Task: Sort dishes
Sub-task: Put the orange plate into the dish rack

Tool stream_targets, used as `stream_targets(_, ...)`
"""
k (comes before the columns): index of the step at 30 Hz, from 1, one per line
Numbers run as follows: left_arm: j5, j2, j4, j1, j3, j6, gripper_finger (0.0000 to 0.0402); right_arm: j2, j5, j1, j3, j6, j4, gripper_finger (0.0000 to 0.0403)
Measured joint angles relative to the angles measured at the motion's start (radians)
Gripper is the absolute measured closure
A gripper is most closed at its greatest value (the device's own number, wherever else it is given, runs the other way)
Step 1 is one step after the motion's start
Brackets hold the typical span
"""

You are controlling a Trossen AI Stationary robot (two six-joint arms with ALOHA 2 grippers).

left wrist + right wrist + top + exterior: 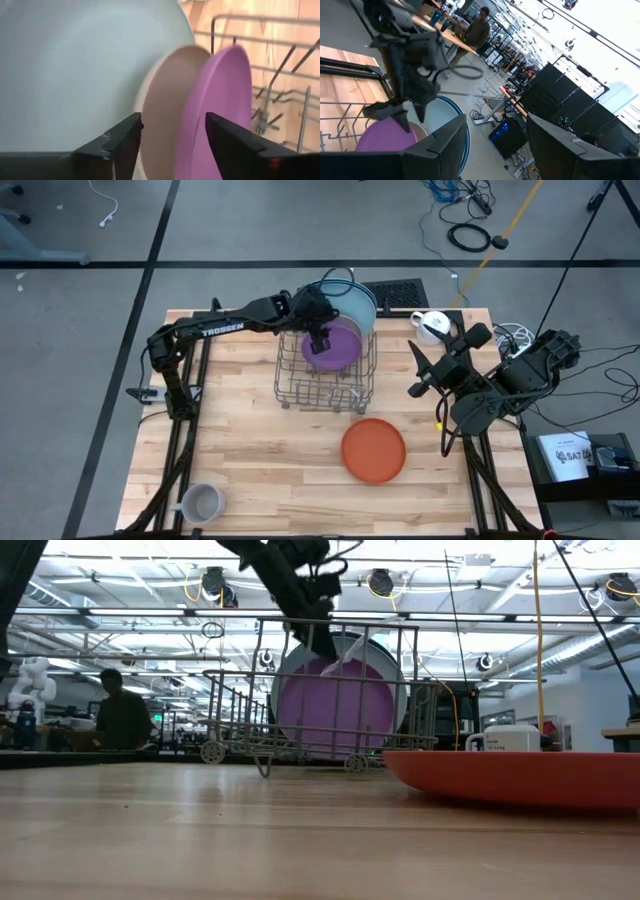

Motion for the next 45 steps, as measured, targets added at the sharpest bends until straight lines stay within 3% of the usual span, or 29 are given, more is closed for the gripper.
stream_targets(10, -0.018, -0.014, -0.244, -0.066, 0.224, -0.001, 0.0169, 0.000, -0.003, 0.000, 0.000, -0.004, -0.003, 0.0204)
stream_targets(15, 0.162, -0.052, -0.281, -0.158, 0.240, -0.010, 0.0169, 0.000, -0.027, 0.000, 0.000, -0.003, -0.024, 0.0204)
stream_targets(17, 0.183, -0.048, -0.304, -0.209, 0.238, -0.035, 0.0169, 0.000, -0.027, 0.000, 0.000, -0.003, -0.027, 0.0204)
stream_targets(22, 0.204, -0.047, -0.297, -0.337, 0.238, -0.202, 0.0169, 0.000, -0.027, 0.000, 0.000, -0.003, -0.029, 0.0204)
stream_targets(26, 0.279, -0.045, -0.300, -0.427, 0.236, -0.340, 0.0169, 0.000, -0.027, 0.000, 0.000, 0.011, -0.031, 0.0204)
stream_targets(33, 0.298, -0.045, -0.227, -0.555, 0.152, -0.550, 0.0169, 0.000, -0.048, 0.000, 0.000, 0.034, -0.032, 0.0204)
stream_targets(41, 0.130, -0.029, 0.060, -0.695, -0.124, -0.887, 0.0169, 0.024, -0.231, 0.000, 0.000, 0.165, -0.035, 0.0204)
stream_targets(45, 0.049, -0.017, 0.256, -0.734, -0.288, -1.034, 0.0169, 0.061, -0.261, 0.000, -0.001, 0.220, -0.067, 0.0204)
